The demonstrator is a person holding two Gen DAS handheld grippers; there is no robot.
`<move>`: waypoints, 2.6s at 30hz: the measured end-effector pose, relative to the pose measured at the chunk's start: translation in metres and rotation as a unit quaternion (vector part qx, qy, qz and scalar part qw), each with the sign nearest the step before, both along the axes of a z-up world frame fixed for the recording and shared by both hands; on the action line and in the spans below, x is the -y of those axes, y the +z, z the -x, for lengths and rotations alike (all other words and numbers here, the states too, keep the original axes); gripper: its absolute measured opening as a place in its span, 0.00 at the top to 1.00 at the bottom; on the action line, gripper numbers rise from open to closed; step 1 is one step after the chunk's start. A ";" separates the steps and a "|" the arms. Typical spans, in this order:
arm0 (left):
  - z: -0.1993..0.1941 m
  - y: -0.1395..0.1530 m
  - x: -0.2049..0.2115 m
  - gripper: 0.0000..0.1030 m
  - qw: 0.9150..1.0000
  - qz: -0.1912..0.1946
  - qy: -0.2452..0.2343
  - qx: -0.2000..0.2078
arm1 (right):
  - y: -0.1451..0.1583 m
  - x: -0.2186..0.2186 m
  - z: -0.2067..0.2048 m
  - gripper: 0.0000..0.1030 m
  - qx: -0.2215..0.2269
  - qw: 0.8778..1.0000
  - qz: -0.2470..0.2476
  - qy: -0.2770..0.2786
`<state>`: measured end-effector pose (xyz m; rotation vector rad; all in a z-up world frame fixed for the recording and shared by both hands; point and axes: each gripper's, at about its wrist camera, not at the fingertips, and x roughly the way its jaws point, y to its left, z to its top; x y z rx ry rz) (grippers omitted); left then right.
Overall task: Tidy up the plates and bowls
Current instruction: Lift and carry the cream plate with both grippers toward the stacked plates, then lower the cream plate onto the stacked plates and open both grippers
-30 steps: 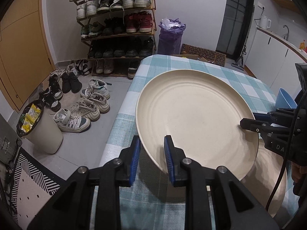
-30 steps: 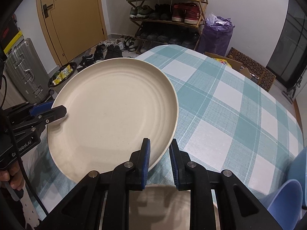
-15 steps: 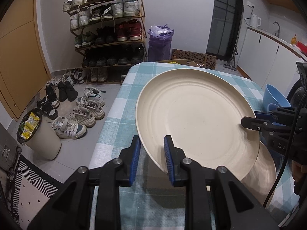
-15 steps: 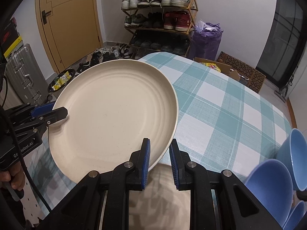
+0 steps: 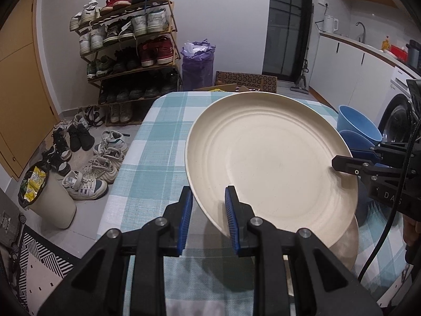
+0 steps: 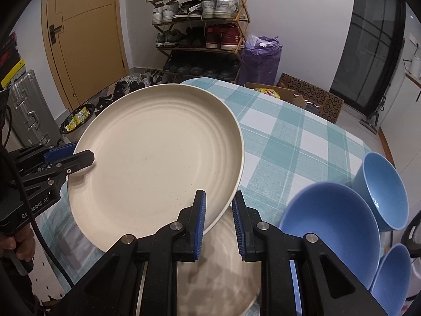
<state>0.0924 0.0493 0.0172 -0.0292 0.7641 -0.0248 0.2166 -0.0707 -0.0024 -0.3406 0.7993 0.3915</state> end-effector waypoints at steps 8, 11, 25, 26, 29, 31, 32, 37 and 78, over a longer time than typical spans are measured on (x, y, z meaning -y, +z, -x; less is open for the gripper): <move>0.007 -0.003 0.015 0.77 1.000 -0.004 -0.011 0.000 | -0.001 0.021 0.015 0.80 0.002 1.000 0.000 -0.012; 0.009 -0.005 0.019 0.77 1.000 -0.005 -0.014 -0.001 | -0.003 0.025 0.019 0.80 -0.002 1.000 -0.003 -0.017; 0.019 -0.019 0.033 0.77 1.000 -0.006 -0.028 -0.008 | -0.015 0.038 0.033 0.80 -0.009 0.999 0.003 -0.033; 0.019 -0.019 0.034 0.77 1.000 -0.005 -0.029 -0.008 | -0.016 0.039 0.034 0.80 -0.010 0.999 0.003 -0.034; 0.021 -0.021 0.034 0.77 0.999 -0.003 -0.031 -0.009 | -0.019 0.041 0.038 0.80 -0.012 0.999 0.006 -0.037; 0.022 -0.022 0.035 0.77 0.999 -0.003 -0.032 -0.009 | -0.020 0.042 0.042 0.80 -0.012 0.999 0.006 -0.038; 0.024 -0.023 0.036 0.77 0.999 -0.003 -0.033 -0.010 | -0.021 0.043 0.043 0.80 -0.012 0.999 0.006 -0.039; 0.026 -0.027 0.037 0.77 0.999 -0.006 -0.038 -0.016 | -0.023 0.047 0.050 0.80 -0.014 0.999 0.000 -0.044; 0.020 -0.063 0.065 0.77 0.995 -0.057 -0.052 -0.066 | -0.067 0.070 0.078 0.80 -0.024 0.994 -0.022 -0.101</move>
